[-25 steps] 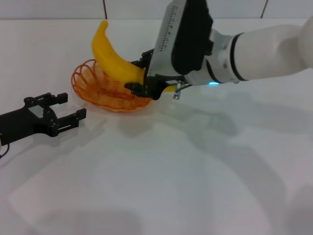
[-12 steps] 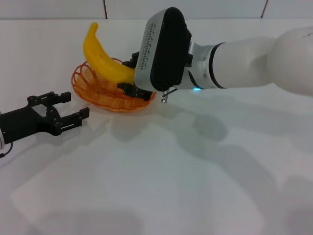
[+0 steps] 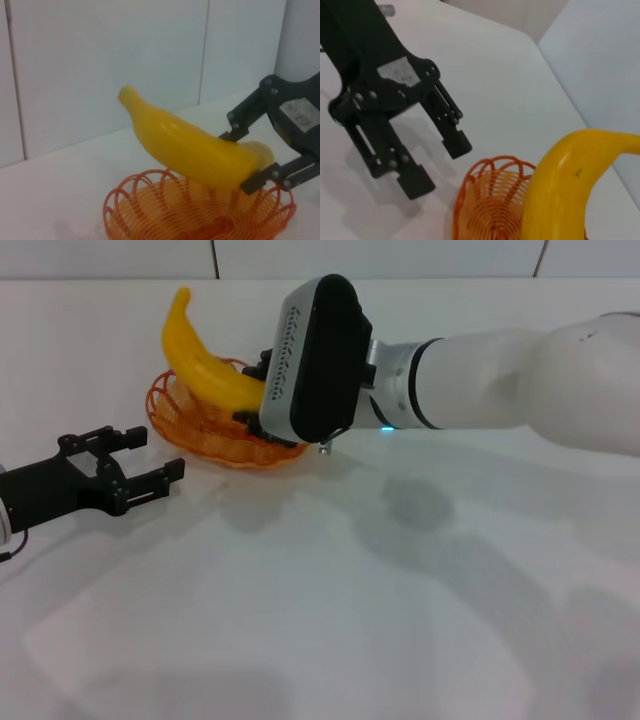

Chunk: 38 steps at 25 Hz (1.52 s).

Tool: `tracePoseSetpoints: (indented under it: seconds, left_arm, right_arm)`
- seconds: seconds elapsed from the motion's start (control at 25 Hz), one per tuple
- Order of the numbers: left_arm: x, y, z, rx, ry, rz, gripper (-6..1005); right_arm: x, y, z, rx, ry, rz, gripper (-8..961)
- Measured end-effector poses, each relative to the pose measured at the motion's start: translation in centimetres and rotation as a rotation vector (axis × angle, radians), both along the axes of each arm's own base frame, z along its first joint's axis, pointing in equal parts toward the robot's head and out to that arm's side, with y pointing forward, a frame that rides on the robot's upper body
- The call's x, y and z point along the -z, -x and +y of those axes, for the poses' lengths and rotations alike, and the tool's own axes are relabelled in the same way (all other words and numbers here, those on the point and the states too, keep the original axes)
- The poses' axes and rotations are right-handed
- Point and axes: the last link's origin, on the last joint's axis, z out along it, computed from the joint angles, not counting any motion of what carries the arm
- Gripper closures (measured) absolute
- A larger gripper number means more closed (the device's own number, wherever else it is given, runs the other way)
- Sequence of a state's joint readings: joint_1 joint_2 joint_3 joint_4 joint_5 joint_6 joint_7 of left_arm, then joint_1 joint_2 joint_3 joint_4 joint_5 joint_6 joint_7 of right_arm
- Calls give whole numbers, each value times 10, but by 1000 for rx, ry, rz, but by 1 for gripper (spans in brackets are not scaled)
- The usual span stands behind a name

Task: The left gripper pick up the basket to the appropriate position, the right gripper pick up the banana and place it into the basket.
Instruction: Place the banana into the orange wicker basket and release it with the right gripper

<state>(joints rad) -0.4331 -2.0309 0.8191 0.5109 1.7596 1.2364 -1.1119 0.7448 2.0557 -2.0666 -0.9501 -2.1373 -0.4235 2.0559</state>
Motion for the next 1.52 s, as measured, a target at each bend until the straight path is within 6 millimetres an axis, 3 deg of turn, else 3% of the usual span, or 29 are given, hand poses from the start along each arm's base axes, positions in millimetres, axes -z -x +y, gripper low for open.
tracePoseSetpoints:
  seconds: [0.64, 0.84, 1.08, 1.28, 1.52]
  left_arm:
    - [1, 1, -1, -5, 4, -4, 275]
    - [1, 4, -3, -15, 0, -5, 275]
    - [0, 7, -6, -24, -2, -5, 275]
    - [0, 8, -7, -26, -4, -3, 275]
    - [0, 9, -8, -25, -8, -1, 275]
  right_arm:
    - [-2, 1, 2, 2, -22, 28, 347]
    - [-5, 4, -8, 6, -6, 61, 307]
    - [-25, 10, -33, -17, 19, 129, 229]
    - [-51, 9, -48, -21, 44, 158, 230]
    - [-69, -3, -54, 26, 137, 227, 231]
